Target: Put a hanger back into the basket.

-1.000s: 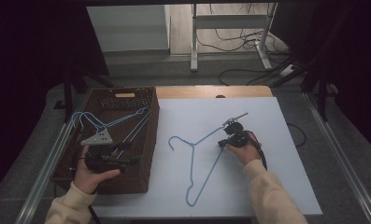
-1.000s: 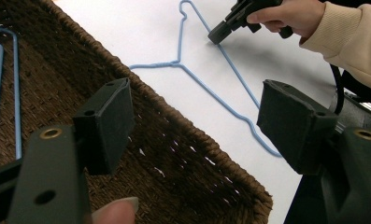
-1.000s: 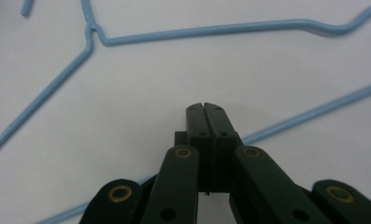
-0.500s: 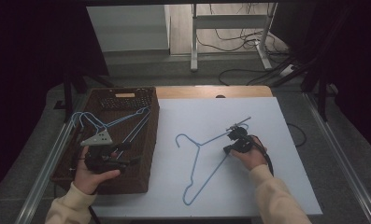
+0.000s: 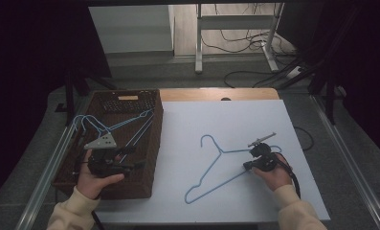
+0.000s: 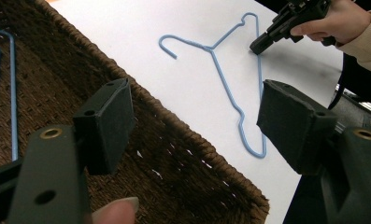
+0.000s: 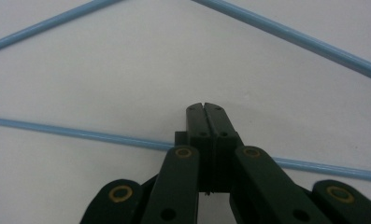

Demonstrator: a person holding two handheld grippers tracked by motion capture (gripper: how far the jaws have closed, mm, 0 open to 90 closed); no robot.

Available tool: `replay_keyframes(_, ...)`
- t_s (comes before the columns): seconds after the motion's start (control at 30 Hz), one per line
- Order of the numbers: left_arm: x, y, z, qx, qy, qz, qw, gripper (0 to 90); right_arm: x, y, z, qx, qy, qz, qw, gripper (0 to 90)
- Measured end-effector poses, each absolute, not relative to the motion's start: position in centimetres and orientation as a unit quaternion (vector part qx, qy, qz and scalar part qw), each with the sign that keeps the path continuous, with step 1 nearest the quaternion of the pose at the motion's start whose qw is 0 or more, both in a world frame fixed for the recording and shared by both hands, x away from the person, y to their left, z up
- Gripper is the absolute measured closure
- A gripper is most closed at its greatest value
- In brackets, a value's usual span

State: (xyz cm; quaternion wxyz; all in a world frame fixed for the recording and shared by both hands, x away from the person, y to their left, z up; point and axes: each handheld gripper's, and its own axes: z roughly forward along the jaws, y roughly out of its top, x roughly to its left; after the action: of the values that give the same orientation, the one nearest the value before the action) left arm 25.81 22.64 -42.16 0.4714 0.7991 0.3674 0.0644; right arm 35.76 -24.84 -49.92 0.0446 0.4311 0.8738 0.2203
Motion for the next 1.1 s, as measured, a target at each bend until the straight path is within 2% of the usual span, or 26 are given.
replay_keyframes(0.17,25.9,22.7,-42.3,0.799,0.369,0.063,0.471,27.3,36.1,-23.9,-49.2,0.414,0.876,0.241,0.063,89.1)
replay_keyframes(0.23,25.9,22.6,-42.3,0.799,0.369,0.063,0.471,27.3,36.7,-23.1,-48.7,0.409,0.874,0.253,0.069,83.2)
replay_keyframes(0.53,25.8,22.6,-42.4,0.799,0.37,0.063,0.47,27.3,39.9,-19.3,-48.8,0.413,0.869,0.261,0.075,70.8)
replay_keyframes(0.93,25.9,22.7,-42.4,0.799,0.372,0.063,0.468,27.4,42.1,-15.2,-49.9,0.407,0.878,0.233,0.094,73.8)
replay_keyframes(1.1,25.9,22.8,-42.4,0.798,0.371,0.065,0.471,27.4,42.3,-14.2,-50.3,0.399,0.888,0.203,0.105,78.7)
